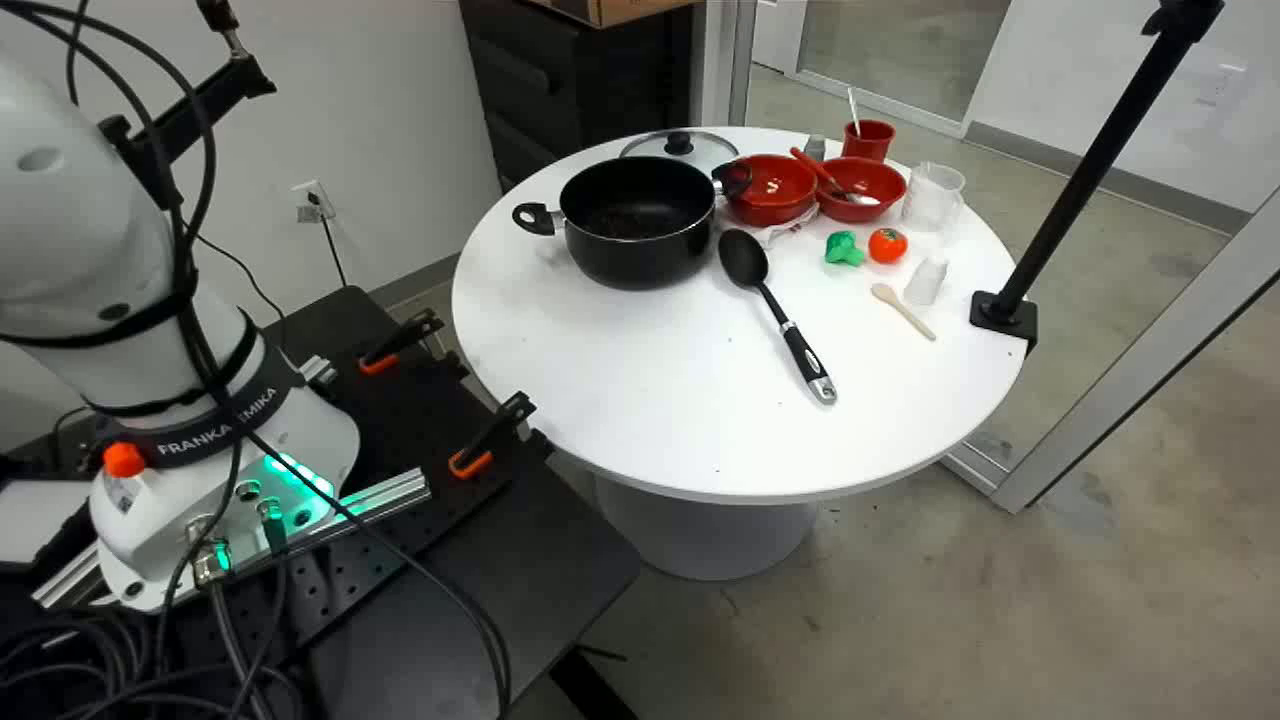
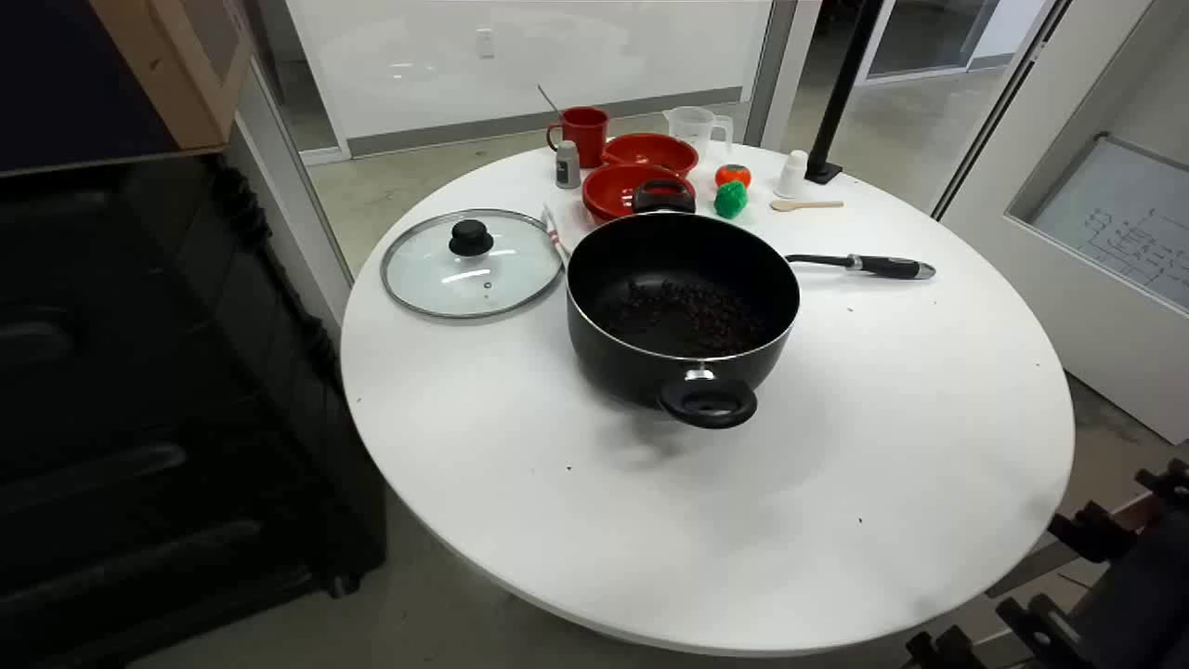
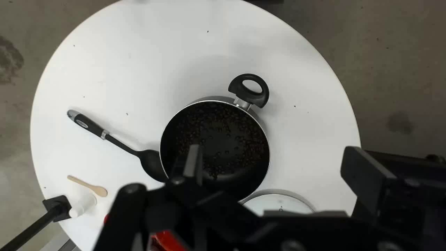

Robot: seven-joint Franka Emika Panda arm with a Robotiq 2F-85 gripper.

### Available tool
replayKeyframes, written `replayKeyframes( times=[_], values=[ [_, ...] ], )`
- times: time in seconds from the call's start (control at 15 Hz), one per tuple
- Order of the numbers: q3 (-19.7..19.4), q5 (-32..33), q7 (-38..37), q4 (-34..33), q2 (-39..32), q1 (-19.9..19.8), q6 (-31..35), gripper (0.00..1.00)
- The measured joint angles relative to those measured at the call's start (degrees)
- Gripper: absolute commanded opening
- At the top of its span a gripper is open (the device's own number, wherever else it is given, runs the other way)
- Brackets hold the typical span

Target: Use the black ladle to stir the contents in the black pot

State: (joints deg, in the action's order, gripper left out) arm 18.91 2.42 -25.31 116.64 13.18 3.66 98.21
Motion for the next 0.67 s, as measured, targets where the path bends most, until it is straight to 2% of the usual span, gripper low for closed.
replayKeyframes(
  times=[0.33, 0.53, 0.67],
  values=[
    [-0.2, 0.0, 0.0, 0.0, 0.0, 0.2, 0.0, 1.00],
    [-1.7, 0.8, 1.3, 0.0, -0.4, 0.7, 0.8, 1.00],
    [-3.6, 2.6, 5.1, 0.0, -1.4, 0.6, 2.0, 1.00]
  ],
)
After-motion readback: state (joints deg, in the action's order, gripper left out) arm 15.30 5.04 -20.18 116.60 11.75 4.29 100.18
